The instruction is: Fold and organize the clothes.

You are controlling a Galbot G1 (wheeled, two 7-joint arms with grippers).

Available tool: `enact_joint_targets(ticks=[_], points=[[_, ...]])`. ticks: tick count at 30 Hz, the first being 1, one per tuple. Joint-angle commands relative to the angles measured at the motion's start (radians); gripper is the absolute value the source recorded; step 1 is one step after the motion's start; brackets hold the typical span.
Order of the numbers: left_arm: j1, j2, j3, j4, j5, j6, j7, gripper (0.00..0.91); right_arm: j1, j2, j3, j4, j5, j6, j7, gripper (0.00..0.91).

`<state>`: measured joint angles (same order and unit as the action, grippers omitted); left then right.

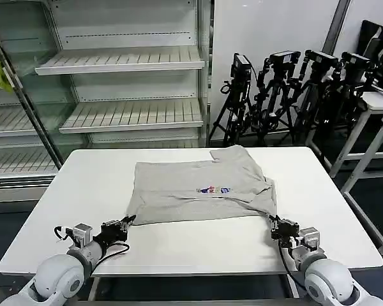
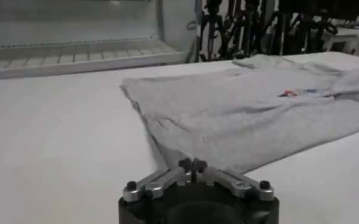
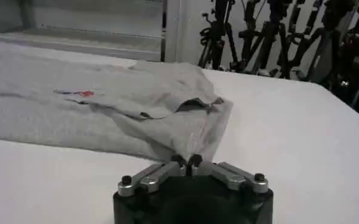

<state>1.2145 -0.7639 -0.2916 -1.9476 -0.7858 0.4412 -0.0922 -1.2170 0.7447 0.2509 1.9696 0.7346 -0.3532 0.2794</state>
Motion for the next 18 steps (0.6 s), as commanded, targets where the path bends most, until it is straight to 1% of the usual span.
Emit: enact_joint_targets(ticks=[1, 4, 8, 10, 12, 15, 18], points=[[0.028, 0.003, -0.004, -0.023, 0.005, 0.0, 0.001, 0.05, -0.012, -0.015, 0.009, 0.024, -0.001, 0.002, -0.003, 0.0], [0.049, 0.018, -0.011, -0.047, 0.002, 0.003, -0.001, 0.05, -0.027, -0.036, 0.019, 0.044, 0.019, -0.003, 0.0, 0.0], [0.107, 0.067, -0.029, -0.098, -0.01, 0.008, -0.003, 0.05, -0.067, -0.109, 0.039, 0.081, 0.055, -0.009, 0.004, 0.0], [0.147, 0.105, -0.048, -0.127, -0.021, 0.008, -0.005, 0.05, -0.102, -0.152, 0.06, 0.103, 0.079, -0.013, 0.007, 0.0], [0.199, 0.138, -0.073, -0.163, -0.033, 0.009, -0.009, 0.05, -0.176, -0.215, 0.109, 0.136, 0.099, -0.017, 0.007, 0.0], [0.294, 0.183, -0.123, -0.214, -0.045, 0.009, -0.015, 0.05, -0.299, -0.275, 0.199, 0.184, 0.135, -0.024, 0.009, 0.0], [0.375, 0.21, -0.188, -0.265, -0.057, 0.013, -0.021, 0.05, -0.409, -0.302, 0.291, 0.218, 0.143, -0.025, 0.008, 0.0]])
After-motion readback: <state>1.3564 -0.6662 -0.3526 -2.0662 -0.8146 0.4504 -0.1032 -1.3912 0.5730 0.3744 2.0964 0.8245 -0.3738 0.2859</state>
